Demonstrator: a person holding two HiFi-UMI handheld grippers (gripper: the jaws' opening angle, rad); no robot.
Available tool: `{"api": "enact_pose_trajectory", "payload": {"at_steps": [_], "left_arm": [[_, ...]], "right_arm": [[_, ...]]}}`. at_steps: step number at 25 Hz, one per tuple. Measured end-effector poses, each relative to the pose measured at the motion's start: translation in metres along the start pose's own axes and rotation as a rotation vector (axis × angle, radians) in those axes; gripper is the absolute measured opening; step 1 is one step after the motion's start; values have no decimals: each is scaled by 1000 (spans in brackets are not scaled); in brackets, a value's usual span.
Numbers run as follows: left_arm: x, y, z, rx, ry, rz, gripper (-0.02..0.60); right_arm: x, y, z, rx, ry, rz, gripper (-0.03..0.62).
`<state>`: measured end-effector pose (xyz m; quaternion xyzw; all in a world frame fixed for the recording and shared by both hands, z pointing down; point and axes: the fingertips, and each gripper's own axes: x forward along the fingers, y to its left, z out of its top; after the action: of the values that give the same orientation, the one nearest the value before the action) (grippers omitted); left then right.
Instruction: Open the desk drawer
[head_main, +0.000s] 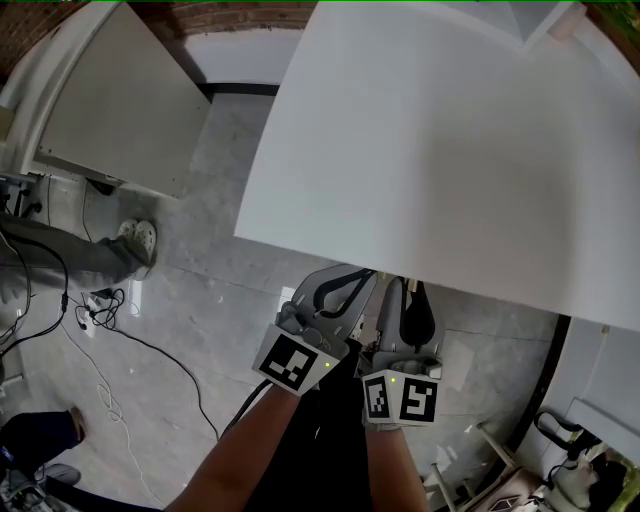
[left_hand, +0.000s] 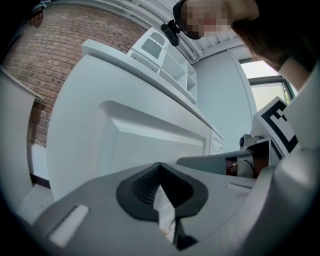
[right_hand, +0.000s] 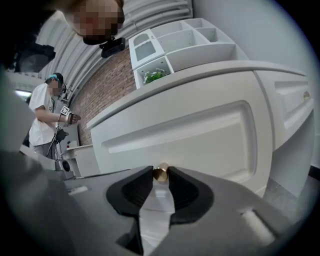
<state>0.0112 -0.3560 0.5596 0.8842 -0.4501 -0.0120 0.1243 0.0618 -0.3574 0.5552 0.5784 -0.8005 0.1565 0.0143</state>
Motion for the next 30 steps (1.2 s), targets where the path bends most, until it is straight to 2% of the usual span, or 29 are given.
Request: {"api": "enact_pose_trajectory", "payload": {"at_steps": [7, 22, 30], "left_arm": [[0, -1, -2, 8, 10, -5, 2], [-4, -22, 1, 25, -1, -63, 2], [-16, -37, -1, 12, 1, -66, 2]], "right_arm": [[1, -2, -1, 68, 5, -27, 86], [-14, 4, -5, 36, 20, 13, 81], [-34, 9, -10, 26, 27, 20, 79]]}}
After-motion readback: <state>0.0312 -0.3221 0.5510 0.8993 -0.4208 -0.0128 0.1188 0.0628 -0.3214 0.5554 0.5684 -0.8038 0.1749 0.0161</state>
